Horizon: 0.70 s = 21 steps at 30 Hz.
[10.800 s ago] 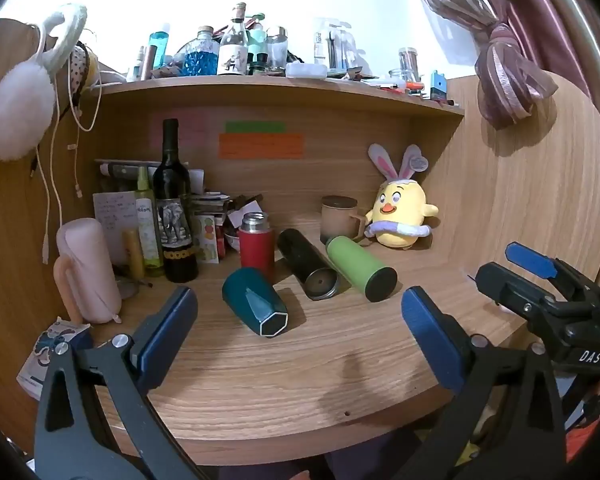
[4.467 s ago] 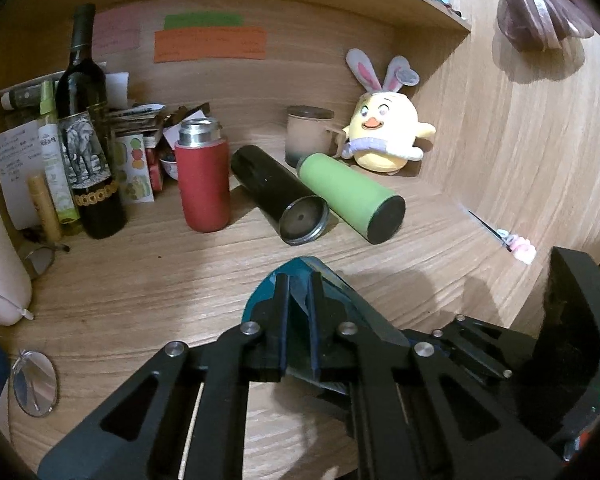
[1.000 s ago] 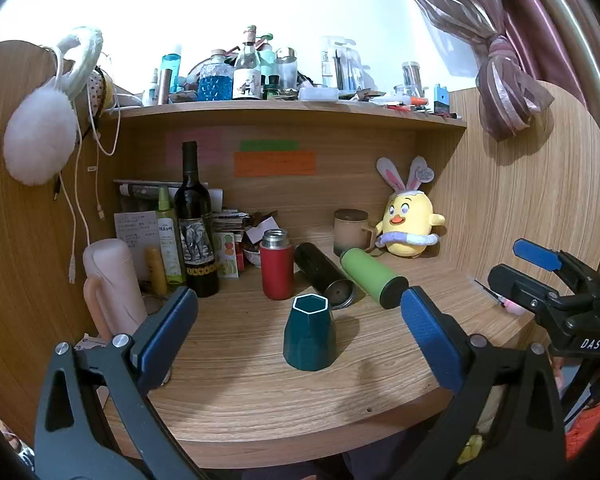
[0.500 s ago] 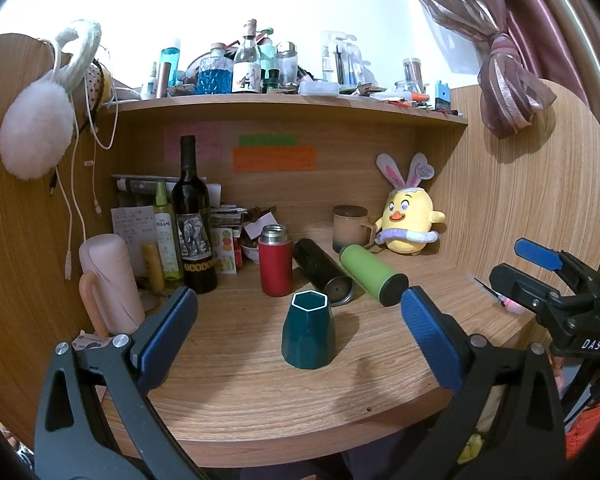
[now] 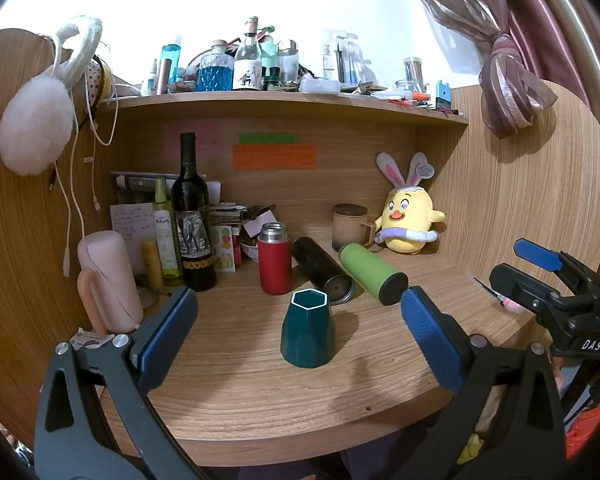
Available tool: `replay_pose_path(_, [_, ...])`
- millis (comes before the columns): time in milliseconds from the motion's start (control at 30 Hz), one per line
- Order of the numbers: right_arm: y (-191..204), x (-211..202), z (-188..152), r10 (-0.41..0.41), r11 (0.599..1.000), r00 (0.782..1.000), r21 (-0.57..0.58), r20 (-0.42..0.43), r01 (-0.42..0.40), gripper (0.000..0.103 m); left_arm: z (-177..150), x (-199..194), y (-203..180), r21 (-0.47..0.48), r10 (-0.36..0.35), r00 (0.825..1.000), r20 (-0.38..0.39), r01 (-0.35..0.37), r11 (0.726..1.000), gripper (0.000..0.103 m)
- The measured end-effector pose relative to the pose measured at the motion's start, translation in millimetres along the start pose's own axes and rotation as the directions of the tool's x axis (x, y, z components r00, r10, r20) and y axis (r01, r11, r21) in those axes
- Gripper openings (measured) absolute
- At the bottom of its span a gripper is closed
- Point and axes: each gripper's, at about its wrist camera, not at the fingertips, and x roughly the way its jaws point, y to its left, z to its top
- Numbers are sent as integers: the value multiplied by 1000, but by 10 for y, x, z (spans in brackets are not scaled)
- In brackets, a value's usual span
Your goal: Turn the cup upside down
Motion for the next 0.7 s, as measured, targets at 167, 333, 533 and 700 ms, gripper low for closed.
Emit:
replay_pose_path(167, [-4, 2, 2, 0, 1000, 1000, 0, -1, 0, 103, 1, 0, 0, 1, 1, 1000, 0, -1, 1000, 103])
replay_pose_path(333, [-4, 1, 3, 1, 1000, 1000, -1, -1, -1, 103, -11, -1, 0, 2, 2, 1000, -2, -2, 1000, 103])
replay_pose_path(533, [-6, -5, 2, 0, 1000, 1000, 1, -1, 0, 103, -14, 10, 2, -1, -1, 1000, -4, 1, 1000, 103])
replay_pose_path(700, [1, -5, 7, 0, 1000, 1000, 0, 0, 0, 103, -9, 10, 4, -1, -1, 1000, -3, 1, 1000, 103])
